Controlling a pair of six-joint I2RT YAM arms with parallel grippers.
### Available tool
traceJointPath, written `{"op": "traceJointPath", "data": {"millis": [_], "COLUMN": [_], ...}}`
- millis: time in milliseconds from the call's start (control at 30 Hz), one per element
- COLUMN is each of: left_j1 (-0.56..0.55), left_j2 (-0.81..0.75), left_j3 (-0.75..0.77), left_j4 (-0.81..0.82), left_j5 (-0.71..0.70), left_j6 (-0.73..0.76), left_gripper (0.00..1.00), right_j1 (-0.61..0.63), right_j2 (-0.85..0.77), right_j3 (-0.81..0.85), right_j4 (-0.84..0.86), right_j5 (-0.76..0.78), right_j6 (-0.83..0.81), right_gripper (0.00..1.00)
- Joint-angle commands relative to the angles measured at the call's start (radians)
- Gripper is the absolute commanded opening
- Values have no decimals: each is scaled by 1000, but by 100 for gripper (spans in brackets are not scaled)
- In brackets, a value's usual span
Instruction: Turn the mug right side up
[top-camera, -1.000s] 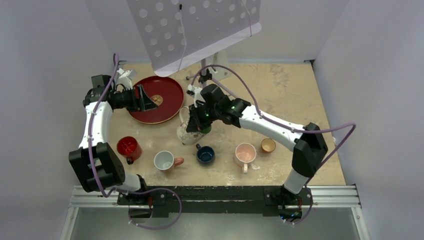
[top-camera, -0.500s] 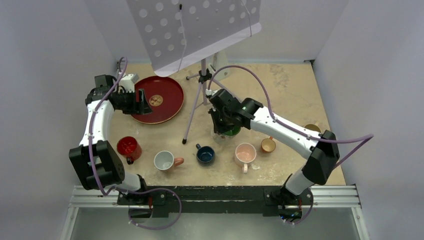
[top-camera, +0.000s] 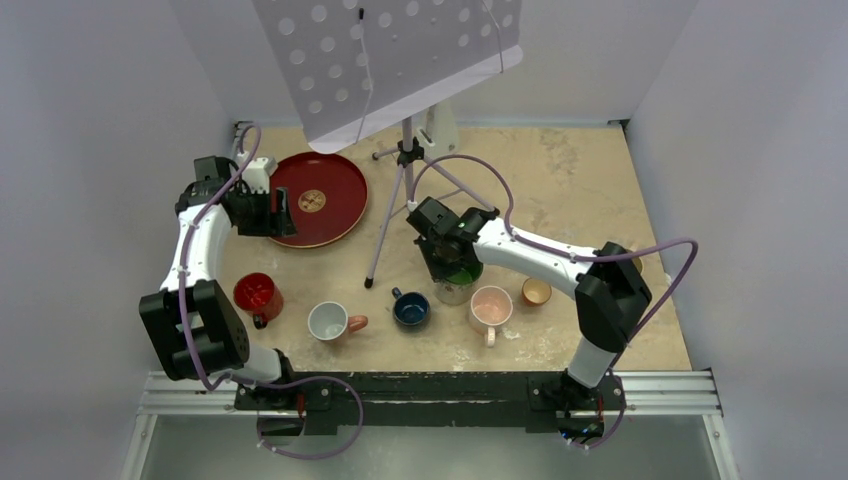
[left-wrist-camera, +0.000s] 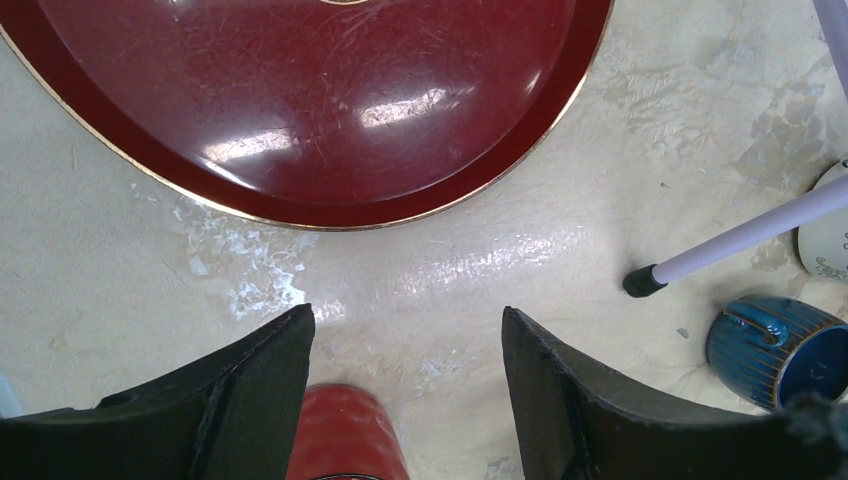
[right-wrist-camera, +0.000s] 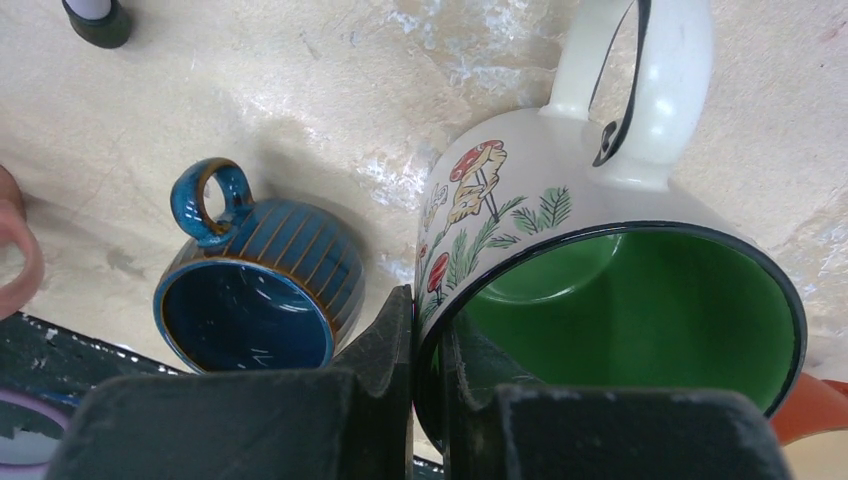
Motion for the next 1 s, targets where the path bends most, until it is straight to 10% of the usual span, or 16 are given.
{"op": "traceJointPath", "data": {"millis": [0, 233, 400, 767, 967], "left_j1": [-2, -8, -57, -171, -171], "left_j2": [-47, -75, -103, -451, -850], "left_j3": [0, -2, 18, -30, -364], "left_j4": [39, 46, 41, 34, 273], "left_j5": [-3, 11, 8, 39, -55], "left_j6": [12, 29, 55, 91, 52], "left_gripper": [72, 72, 72, 74, 78], "right_j1": [0, 1, -29, -634, -697], "right_j2": [-33, -52, -139, -639, -941], "right_j3": [28, 76, 128, -361, -715], "right_j4": [72, 42, 62, 723, 1048], "right_j5": [32, 53, 121, 99, 324], "right_j6": [16, 14, 4, -66, -151], "right_gripper": [0, 64, 81, 87, 91]}}
